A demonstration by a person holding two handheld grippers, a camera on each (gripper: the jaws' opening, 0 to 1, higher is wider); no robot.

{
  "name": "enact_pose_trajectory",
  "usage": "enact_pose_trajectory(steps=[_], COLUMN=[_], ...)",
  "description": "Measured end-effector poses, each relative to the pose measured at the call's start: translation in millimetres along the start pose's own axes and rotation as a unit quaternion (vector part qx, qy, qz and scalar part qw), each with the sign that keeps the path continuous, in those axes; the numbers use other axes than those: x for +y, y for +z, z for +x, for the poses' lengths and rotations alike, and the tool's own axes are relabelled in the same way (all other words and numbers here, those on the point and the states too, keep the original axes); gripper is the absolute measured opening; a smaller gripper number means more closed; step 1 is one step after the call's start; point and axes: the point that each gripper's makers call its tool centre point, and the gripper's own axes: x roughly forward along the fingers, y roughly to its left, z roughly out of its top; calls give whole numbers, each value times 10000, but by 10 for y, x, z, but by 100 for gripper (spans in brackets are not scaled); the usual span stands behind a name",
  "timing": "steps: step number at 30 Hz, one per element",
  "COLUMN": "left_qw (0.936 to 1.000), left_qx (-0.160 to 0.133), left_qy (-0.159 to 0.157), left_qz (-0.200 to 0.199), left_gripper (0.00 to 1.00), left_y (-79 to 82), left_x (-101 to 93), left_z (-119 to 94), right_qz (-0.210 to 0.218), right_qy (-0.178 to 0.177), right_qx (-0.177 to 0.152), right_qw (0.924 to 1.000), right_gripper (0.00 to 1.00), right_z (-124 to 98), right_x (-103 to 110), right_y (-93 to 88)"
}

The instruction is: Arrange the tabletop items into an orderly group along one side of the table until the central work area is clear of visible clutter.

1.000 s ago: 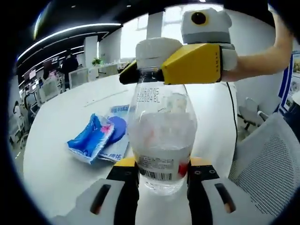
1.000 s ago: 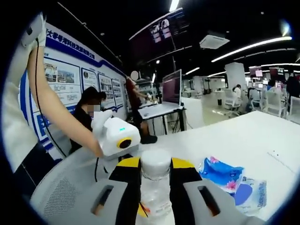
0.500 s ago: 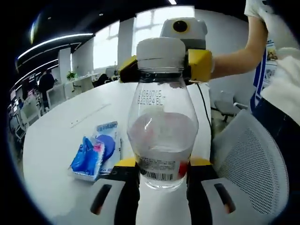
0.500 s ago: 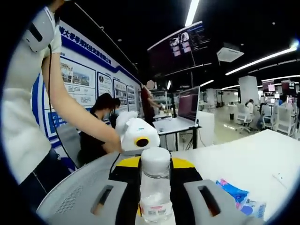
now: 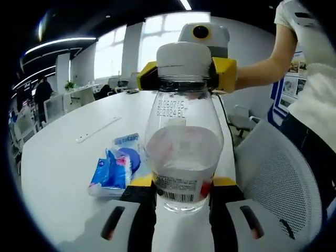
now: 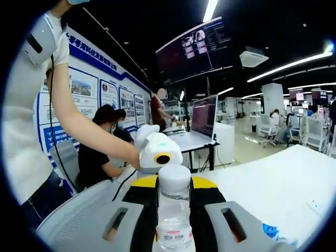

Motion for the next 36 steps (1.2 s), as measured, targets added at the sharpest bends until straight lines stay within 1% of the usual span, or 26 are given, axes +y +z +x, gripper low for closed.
enact_pose_trajectory(steps=[5, 7, 10, 13, 17, 18, 19, 21, 26, 27, 29, 31, 33, 36], left_qw=[10000, 10000, 9999, 9997, 9992, 9992, 9991, 9988, 9986, 9985, 9982, 9978, 9979, 9985], left_qx=[5, 21, 77, 124, 158, 183, 244, 333, 308, 309, 329, 397, 338, 164], left_qy=[35, 45, 79, 133, 238, 244, 213, 129, -7, -6, -26, -71, -34, 54], left_qz=[62, 73, 104, 187, 276, 277, 280, 336, 435, 453, 500, 528, 559, 514], left_gripper=[36, 36, 36, 36, 36, 36, 36, 36, 36, 36, 36, 36, 36, 36], left_y=[-92, -142, -235, -297, -402, -426, -461, -499, -512, -513, -520, -515, -457, -344], left_x=[279, 421, 664, 856, 1174, 1225, 1289, 1376, 1588, 1628, 1728, 1829, 1951, 2112], left_z=[-117, -167, -208, -221, -199, -184, -164, -142, -95, -82, -30, 23, 54, 115], right_qz=[-55, -67, -95, -175, -227, -230, -184, -116, -74, -91, -114, -119, -123, -153], right_qy=[-129, -151, -225, -310, -566, -615, -675, -751, -998, -1086, -1158, -1232, -1328, -1512], right_qx=[-9, 0, 65, 108, 134, 156, 172, 159, 104, 117, 139, 162, 100, -50], right_qw=[9999, 9999, 9997, 9993, 9980, 9977, 9974, 9970, 9949, 9940, 9931, 9922, 9910, 9884], right_gripper=[17, 17, 17, 17, 17, 17, 17, 17, 17, 17, 17, 17, 17, 17], right_z=[248, 326, 469, 556, 662, 680, 685, 703, 717, 714, 708, 680, 650, 602], right_x=[-225, -320, -517, -663, -935, -983, -1121, -1223, -1454, -1537, -1641, -1701, -1821, -1994], right_y=[-14, -29, -80, -126, -224, -250, -323, -366, -407, -432, -469, -459, -424, -342])
